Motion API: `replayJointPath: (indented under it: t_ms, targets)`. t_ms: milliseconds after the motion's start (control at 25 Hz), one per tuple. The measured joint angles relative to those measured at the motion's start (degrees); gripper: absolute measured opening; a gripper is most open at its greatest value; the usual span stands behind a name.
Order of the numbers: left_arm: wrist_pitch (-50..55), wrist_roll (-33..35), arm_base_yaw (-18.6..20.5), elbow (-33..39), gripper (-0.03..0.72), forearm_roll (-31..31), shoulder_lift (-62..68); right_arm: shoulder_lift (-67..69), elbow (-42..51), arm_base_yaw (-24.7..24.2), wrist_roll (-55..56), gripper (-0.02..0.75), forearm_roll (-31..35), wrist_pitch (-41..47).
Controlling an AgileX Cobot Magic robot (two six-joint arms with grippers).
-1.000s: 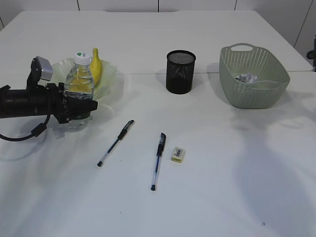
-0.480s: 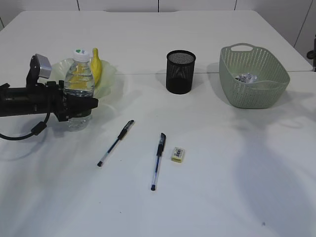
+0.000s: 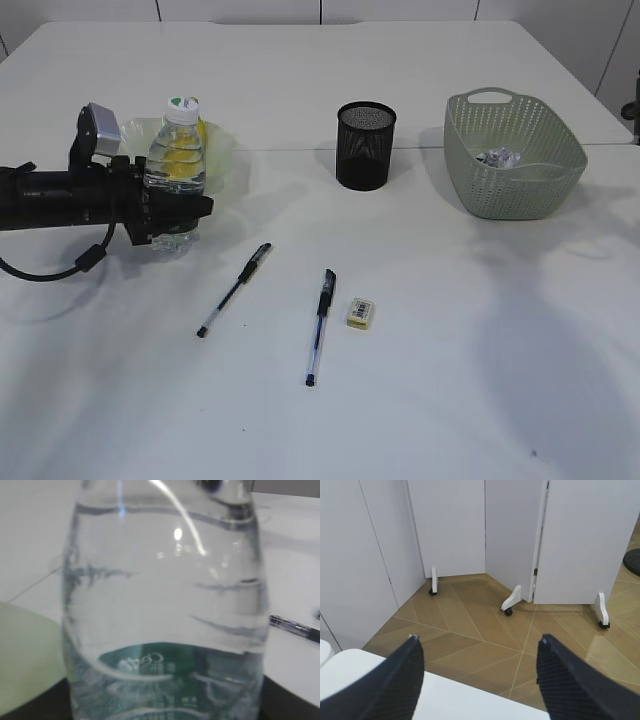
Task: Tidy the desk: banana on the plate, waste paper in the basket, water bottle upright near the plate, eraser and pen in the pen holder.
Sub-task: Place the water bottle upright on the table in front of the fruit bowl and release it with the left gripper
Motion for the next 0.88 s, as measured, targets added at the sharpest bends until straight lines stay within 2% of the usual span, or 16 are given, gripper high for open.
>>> replayJointPath:
  t_ms: [880]
  targets:
    - [0.38, 0.37, 0.0, -2.24, 0.395, 0.23, 1.41, 0.0, 0.0, 0.0, 0.0, 0.528, 0.0, 0.0]
